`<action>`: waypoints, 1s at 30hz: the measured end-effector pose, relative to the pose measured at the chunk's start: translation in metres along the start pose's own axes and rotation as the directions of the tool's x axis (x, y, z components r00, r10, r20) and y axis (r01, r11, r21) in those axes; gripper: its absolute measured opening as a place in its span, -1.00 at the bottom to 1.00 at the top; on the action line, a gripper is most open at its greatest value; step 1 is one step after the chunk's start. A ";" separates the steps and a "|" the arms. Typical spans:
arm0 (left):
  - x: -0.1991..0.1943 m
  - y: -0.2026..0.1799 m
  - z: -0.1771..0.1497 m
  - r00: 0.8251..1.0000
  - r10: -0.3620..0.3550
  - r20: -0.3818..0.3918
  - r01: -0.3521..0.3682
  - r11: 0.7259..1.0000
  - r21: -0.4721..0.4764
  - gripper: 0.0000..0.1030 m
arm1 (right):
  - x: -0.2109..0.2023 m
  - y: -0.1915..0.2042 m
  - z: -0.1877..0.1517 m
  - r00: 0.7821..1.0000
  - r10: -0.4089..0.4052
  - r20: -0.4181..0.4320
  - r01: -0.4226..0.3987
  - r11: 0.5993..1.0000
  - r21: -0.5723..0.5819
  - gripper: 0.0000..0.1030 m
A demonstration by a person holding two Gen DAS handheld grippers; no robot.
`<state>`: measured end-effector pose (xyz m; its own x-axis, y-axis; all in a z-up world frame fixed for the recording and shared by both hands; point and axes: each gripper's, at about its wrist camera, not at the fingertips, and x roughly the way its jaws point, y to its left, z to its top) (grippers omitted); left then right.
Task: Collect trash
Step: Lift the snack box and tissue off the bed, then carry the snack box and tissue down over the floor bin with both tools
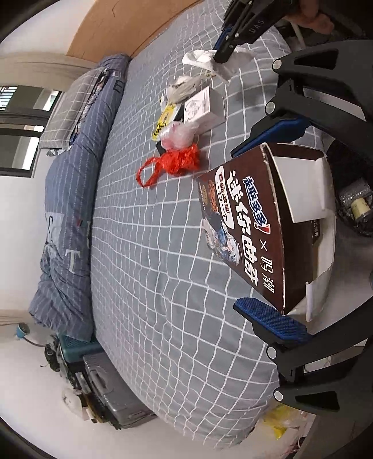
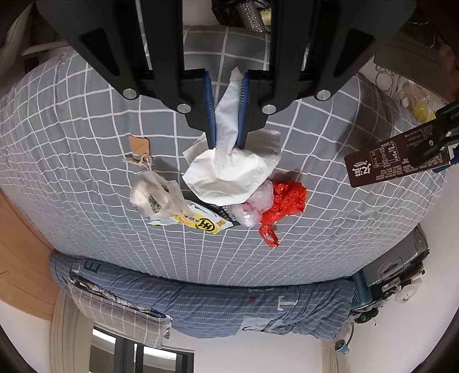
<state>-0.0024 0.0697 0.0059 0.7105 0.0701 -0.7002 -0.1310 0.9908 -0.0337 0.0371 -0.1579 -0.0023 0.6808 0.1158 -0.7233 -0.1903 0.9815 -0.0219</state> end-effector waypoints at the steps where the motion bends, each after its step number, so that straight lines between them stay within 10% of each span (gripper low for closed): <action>1: -0.002 -0.002 0.000 1.000 -0.009 0.003 0.009 1.000 0.000 0.81 | -0.002 0.000 -0.001 1.000 -0.001 -0.001 0.001 1.000 0.002 -0.72; 30: -0.055 -0.046 -0.011 0.994 -0.102 0.039 0.100 0.994 0.045 0.79 | -0.051 -0.014 -0.034 1.000 0.012 0.001 -0.012 1.000 0.019 -0.72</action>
<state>-0.0431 0.0187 0.0381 0.7465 -0.0269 -0.6648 -0.0279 0.9970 -0.0717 -0.0189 -0.1825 0.0116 0.6794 0.1276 -0.7226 -0.1848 0.9828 -0.0002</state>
